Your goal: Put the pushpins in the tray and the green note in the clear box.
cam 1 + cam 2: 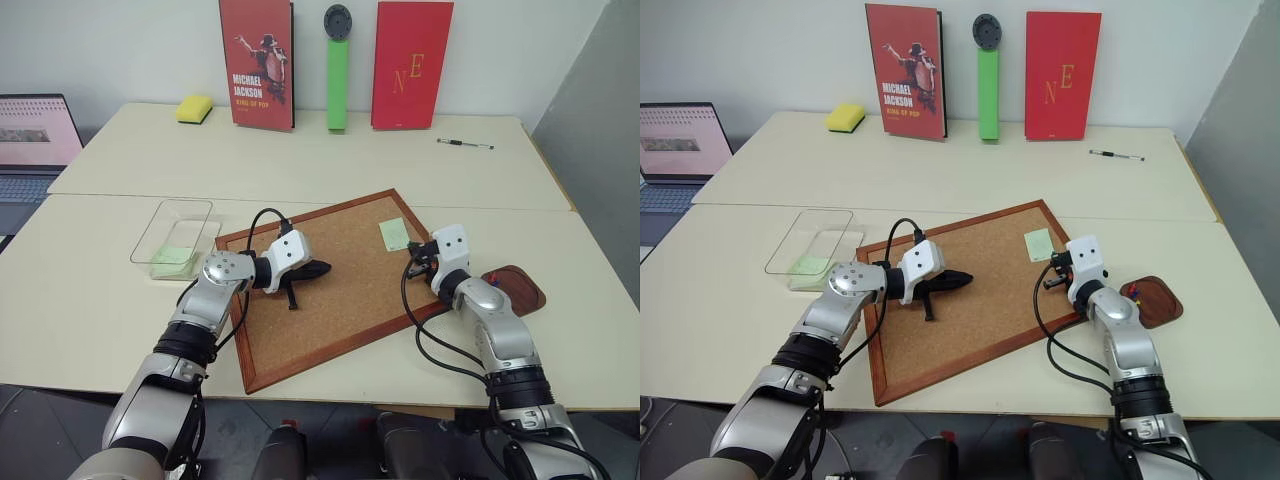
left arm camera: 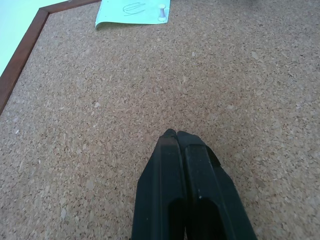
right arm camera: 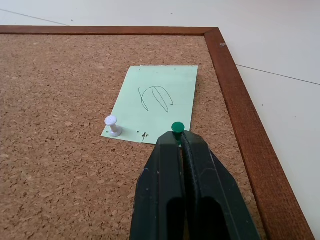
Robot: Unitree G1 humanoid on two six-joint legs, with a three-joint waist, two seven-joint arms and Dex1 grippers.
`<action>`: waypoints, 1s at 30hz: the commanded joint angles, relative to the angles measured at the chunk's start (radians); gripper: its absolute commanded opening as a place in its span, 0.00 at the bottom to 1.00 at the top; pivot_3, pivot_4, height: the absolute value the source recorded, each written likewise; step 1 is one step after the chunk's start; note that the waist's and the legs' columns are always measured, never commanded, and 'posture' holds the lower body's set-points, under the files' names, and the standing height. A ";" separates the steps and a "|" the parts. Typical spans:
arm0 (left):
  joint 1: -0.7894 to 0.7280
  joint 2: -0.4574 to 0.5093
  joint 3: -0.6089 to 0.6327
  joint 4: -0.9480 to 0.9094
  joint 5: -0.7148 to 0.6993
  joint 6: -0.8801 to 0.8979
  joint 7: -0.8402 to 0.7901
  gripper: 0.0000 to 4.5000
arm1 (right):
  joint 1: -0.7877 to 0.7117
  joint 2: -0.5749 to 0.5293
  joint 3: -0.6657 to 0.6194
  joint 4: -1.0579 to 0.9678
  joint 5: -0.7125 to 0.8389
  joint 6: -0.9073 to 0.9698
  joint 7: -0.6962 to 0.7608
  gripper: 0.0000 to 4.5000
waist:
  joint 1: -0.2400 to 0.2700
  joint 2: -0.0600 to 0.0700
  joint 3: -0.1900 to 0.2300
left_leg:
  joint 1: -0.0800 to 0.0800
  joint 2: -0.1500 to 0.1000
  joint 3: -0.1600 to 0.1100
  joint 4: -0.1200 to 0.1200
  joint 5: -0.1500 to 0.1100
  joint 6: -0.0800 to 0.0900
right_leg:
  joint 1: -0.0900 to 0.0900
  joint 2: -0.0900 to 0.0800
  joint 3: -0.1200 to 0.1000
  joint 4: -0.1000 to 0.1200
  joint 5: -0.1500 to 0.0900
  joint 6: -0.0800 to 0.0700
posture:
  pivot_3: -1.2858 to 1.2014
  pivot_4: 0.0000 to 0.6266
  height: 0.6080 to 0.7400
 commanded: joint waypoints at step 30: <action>0.006 0.003 -0.018 0.012 0.024 -0.012 -0.006 0.00 | 0.456 -0.398 -0.218 -0.521 -0.115 0.085 0.017 0.00 | 0.003 0.001 0.000 | -0.002 0.000 0.000 0.000 0.000 0.000 | -0.001 0.000 0.000 -0.002 0.000 0.000 | 0.52 0.24 1.00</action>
